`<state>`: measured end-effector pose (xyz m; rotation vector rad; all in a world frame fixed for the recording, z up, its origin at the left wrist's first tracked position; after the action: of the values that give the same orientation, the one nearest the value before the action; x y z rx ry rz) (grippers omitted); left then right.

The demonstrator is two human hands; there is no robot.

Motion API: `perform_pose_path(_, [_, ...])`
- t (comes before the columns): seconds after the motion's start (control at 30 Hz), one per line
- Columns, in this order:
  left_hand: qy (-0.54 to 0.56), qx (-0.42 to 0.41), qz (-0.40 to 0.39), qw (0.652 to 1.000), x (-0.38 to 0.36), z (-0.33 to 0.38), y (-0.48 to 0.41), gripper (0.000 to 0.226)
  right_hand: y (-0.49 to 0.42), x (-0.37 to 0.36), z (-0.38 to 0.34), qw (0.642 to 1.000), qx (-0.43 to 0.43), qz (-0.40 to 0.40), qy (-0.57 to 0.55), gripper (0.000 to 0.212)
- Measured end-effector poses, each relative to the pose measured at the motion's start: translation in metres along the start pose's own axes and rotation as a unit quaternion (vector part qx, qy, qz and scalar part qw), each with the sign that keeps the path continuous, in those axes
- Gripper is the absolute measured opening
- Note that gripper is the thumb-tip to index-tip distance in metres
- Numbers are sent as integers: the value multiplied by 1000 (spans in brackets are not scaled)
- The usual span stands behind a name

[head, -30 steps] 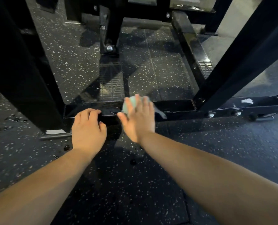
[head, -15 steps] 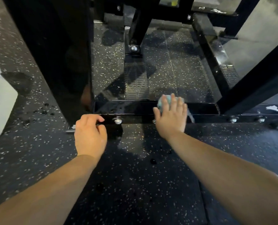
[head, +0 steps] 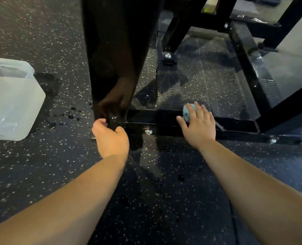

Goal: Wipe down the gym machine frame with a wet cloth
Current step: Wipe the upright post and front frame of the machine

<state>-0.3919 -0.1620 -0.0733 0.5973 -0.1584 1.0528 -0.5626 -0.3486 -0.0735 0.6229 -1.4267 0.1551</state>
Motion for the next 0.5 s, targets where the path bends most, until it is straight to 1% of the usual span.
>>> perform_pose_path(0.03, [1,0,-3,1000,1,0,1,37,1,-1,-2,1000,-21,1,-5,69])
perform_pose_path(0.07, [5,-1,-5,1000,2,-1,1,39,3,-3,-16,1000,-22,6,-9,66])
perform_pose_path(0.1, [6,-4,-12,1000,2,0,1,41,5,-6,-39,1000,-5,14,-11,63])
perform_pose_path(0.2, [-18,-34,-17,999,4,2,4,41,21,-16,-131,992,118,34,17,58])
perform_pose_path(0.27, [-46,-50,-13,998,5,5,3,35,27,-21,-162,985,162,25,56,57])
perform_pose_path(0.33, [-78,-57,-18,995,4,8,2,28,25,-23,-148,975,212,35,54,56])
perform_pose_path(0.37, [-92,-66,-28,993,2,10,2,26,26,-23,-130,969,237,54,50,55])
perform_pose_path(0.4, [-106,-81,-43,990,-2,11,3,24,26,-25,-106,967,241,68,43,56])
perform_pose_path(0.43, [-118,-99,-65,986,-7,12,6,22,22,-27,-76,971,218,92,29,56])
perform_pose_path(0.5, [-140,-139,-113,974,-22,13,13,21,13,-29,1,987,100,122,-18,59])
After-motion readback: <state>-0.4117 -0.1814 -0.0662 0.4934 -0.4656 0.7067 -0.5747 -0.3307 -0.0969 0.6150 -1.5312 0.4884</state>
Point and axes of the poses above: each hand's wrist, its own y-axis away from the middle knuckle, its own x-axis out of the back of the hand, z = x × y, the point moved 4 cm from there along -y, towards the middle knuckle, and after that the axes turned 9 degrees about -z, right-handed, at the moved point
